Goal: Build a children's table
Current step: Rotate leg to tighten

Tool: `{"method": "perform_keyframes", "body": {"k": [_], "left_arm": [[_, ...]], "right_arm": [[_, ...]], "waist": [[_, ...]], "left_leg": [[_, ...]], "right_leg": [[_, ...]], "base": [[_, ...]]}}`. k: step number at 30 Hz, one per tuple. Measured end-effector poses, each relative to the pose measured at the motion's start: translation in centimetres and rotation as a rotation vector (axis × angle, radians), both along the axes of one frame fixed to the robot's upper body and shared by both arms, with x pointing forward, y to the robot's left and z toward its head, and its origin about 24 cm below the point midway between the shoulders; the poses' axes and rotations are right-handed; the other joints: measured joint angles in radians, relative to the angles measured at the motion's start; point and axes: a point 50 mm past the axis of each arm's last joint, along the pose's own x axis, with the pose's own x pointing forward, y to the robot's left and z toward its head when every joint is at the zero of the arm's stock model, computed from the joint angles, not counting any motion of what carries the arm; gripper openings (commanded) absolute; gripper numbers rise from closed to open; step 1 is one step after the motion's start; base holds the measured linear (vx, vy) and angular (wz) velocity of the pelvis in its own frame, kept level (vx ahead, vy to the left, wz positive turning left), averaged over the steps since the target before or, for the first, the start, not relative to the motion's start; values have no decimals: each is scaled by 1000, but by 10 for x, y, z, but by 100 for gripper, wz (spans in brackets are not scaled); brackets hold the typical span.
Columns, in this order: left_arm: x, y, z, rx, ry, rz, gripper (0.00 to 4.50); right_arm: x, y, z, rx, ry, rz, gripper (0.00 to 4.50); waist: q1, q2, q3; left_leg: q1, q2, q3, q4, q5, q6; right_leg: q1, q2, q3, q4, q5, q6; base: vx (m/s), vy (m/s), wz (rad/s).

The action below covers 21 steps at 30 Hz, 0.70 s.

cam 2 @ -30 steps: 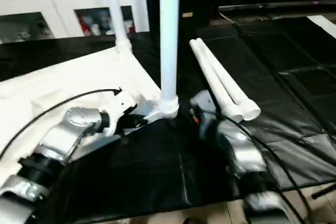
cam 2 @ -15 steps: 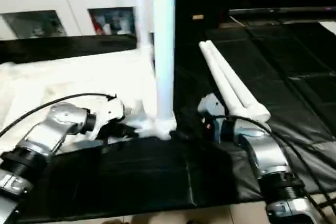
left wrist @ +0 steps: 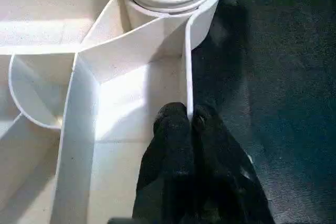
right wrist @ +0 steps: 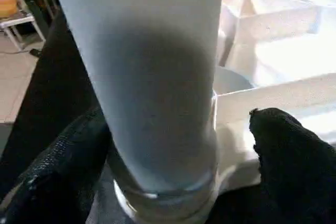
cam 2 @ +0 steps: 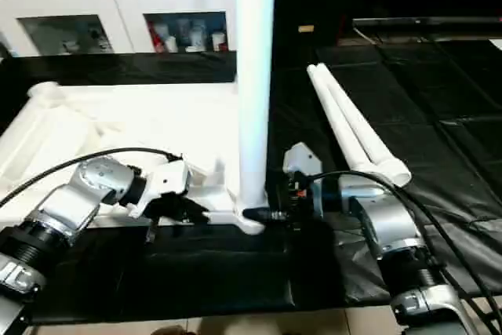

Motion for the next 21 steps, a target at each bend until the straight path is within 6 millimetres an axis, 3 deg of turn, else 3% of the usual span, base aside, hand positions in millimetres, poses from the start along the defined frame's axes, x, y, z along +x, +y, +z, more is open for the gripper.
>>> {"method": "perform_keyframes", "body": {"k": [2, 5, 6, 16, 21], "left_arm": [[0, 0, 0, 3, -1, -3, 0], [-1, -2, 0, 4, -2, -10, 0], [-1, -3, -1, 4, -2, -12, 0], [-1, -4, -1, 4, -6, -21, 0], [-1, -4, -1, 4, -6, -21, 0]], "right_arm": [[1, 1, 0, 1, 6, 11, 398], [0, 2, 0, 2, 12, 29, 391], [0, 3, -1, 1, 15, 38, 366], [-3, 5, -3, -8, 29, 73, 283], [-3, 5, -3, -8, 30, 73, 271]], "waist": [[-1, -1, 0], [-1, -3, -2], [-1, -5, -3], [-1, -6, -4], [0, -6, -4]], "left_leg": [[0, 0, 1, 0, 0, 0], [1, -1, 3, 0, 0, 0], [1, -1, 4, 0, 0, 0], [0, -1, 4, 0, 1, 3], [0, -1, 4, 0, 1, 3]], "right_leg": [[0, 0, 3, 1, -1, 1], [0, 1, 11, 2, -2, 3], [0, 2, 13, 2, -2, 4], [0, 2, 14, 3, -2, 4], [0, 2, 14, 3, -2, 4]], "base": [[0, 0, 0], [0, 0, 0], [0, 0, 0], [0, 0, 0], [0, 0, 0]]}}
